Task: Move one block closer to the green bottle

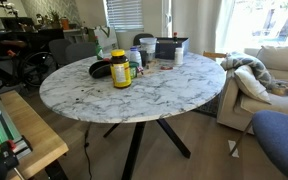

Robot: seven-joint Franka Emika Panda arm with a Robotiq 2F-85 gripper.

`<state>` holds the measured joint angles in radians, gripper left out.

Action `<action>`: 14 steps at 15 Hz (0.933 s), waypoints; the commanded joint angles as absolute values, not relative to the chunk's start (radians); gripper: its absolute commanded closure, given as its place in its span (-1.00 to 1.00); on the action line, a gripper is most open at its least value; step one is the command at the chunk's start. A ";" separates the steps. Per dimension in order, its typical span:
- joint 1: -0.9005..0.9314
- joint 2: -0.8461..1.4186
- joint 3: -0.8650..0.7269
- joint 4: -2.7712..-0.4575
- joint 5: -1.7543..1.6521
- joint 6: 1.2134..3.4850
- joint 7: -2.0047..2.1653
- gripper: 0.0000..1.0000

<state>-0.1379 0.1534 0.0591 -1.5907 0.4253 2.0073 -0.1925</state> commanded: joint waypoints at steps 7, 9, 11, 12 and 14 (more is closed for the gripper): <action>0.124 0.032 0.122 -2.010 -0.071 2.418 0.219 0.91; 0.140 0.051 0.138 -2.055 -0.019 2.359 0.213 0.91; 0.146 0.080 0.139 -2.102 -0.024 2.328 0.223 0.91; 0.145 0.097 0.132 -2.120 -0.056 2.326 0.252 0.91; 0.145 0.133 0.125 -2.130 -0.068 2.304 0.274 0.91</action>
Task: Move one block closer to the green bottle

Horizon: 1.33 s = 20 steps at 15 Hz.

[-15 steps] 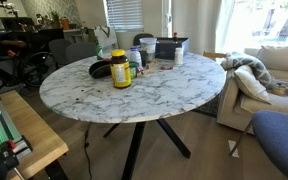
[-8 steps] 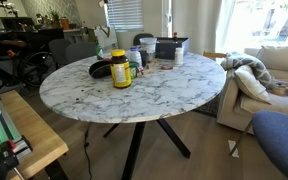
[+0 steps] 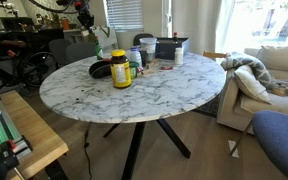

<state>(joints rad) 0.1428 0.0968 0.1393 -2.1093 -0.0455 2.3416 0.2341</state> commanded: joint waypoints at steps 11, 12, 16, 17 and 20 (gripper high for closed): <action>0.170 0.325 0.085 -2.009 -0.111 2.445 0.505 0.91; 0.178 0.375 0.069 -1.964 -0.115 2.454 0.558 0.91; 0.239 0.550 -0.016 -1.798 -0.107 2.446 0.760 0.91; 0.245 0.586 -0.024 -1.759 -0.089 2.426 0.787 0.91; 0.236 0.573 -0.024 -1.782 -0.075 2.441 0.770 0.91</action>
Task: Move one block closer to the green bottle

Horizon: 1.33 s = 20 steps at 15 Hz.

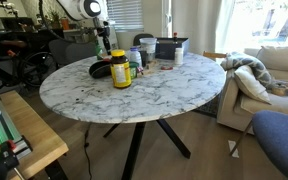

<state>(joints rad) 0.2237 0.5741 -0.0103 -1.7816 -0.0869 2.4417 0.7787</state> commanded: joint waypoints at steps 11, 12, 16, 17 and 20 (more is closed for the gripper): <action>0.206 0.687 -0.013 -1.688 0.119 2.454 0.888 0.91; 0.208 0.703 -0.021 -1.673 0.127 2.461 0.910 0.91; 0.206 0.760 -0.039 -1.603 0.140 2.451 0.980 0.91; 0.207 0.771 -0.042 -1.587 0.137 2.446 0.994 0.91; 0.208 0.793 -0.044 -1.554 0.130 2.438 1.020 0.15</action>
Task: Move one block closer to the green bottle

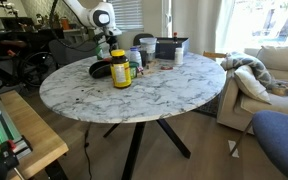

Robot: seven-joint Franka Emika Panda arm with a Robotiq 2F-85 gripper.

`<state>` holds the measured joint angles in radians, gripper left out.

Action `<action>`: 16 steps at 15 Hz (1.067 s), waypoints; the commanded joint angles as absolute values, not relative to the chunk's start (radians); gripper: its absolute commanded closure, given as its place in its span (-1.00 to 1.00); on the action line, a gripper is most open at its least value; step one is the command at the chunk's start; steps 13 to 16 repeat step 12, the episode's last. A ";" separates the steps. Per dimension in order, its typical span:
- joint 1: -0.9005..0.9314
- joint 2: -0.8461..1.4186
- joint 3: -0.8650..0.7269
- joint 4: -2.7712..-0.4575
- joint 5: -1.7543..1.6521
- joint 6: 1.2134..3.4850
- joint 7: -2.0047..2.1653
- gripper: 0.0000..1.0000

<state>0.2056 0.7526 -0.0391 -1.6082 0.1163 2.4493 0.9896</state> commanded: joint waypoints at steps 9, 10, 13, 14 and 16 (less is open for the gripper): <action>0.059 0.646 0.032 -1.603 0.244 2.474 0.868 -0.98; 0.018 0.621 0.072 -1.617 0.292 2.487 0.775 -1.00; 0.068 0.663 0.016 -1.552 0.272 2.451 0.812 -0.96; 0.068 0.663 0.016 -1.552 0.272 2.451 0.812 -0.96; 0.068 0.663 0.016 -1.552 0.272 2.451 0.812 -0.96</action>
